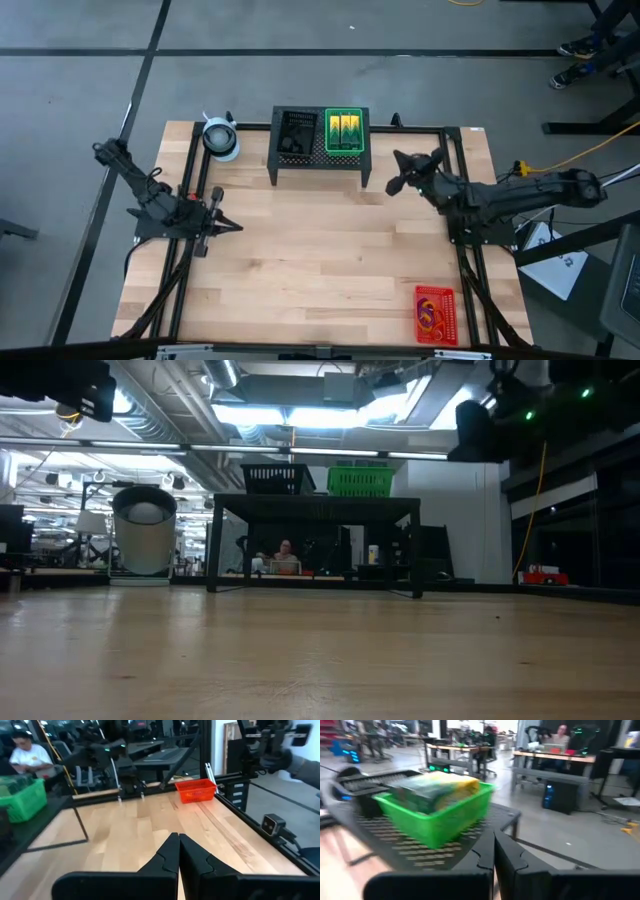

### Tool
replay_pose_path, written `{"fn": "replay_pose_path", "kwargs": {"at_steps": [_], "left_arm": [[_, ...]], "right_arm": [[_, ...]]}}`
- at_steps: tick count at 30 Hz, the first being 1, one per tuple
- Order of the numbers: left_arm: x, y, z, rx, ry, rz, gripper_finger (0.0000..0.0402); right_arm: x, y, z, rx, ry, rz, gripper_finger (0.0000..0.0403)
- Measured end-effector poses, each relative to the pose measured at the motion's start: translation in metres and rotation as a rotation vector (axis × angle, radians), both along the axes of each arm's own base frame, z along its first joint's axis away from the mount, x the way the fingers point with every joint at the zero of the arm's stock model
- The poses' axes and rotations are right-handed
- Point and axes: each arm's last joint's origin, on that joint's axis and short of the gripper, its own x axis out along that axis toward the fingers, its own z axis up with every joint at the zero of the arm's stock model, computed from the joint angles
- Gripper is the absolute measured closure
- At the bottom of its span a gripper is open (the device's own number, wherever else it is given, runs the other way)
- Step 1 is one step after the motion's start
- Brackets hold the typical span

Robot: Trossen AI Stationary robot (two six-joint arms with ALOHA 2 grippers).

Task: Pick & Place Office Desk Supplies
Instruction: Put the green bin with crayon boxes on the shelf

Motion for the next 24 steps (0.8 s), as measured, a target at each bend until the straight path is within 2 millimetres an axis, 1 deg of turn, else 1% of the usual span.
{"fn": "replay_pose_path", "kwargs": {"at_steps": [2,6,10,13,19,24], "left_arm": [[0.002,0.0,-0.001,-0.006,0.012,-0.011,0.04],[0.007,0.001,-0.002,0.003,0.018,0.01,0.04],[0.012,0.0,-0.003,-0.001,0.032,-0.009,0.04],[0.014,0.001,-0.004,-0.002,0.042,0.004,0.04],[0.017,0.0,-0.002,-0.01,0.024,-0.01,0.04],[0.017,0.0,-0.002,-0.009,0.026,-0.012,0.04]], "right_arm": [[-0.001,-0.01,-0.005,0.004,0.016,-0.008,0.0403],[0.0,-0.025,-0.007,0.035,0.015,0.085,0.0403],[0.002,-0.036,-0.011,0.05,0.014,0.083,0.0403],[0.007,-0.041,-0.015,0.059,0.015,0.115,0.0403],[0.017,-0.055,-0.02,0.035,-0.029,0.101,0.0403],[0.029,-0.065,-0.026,0.063,0.006,0.094,0.0403]]}}
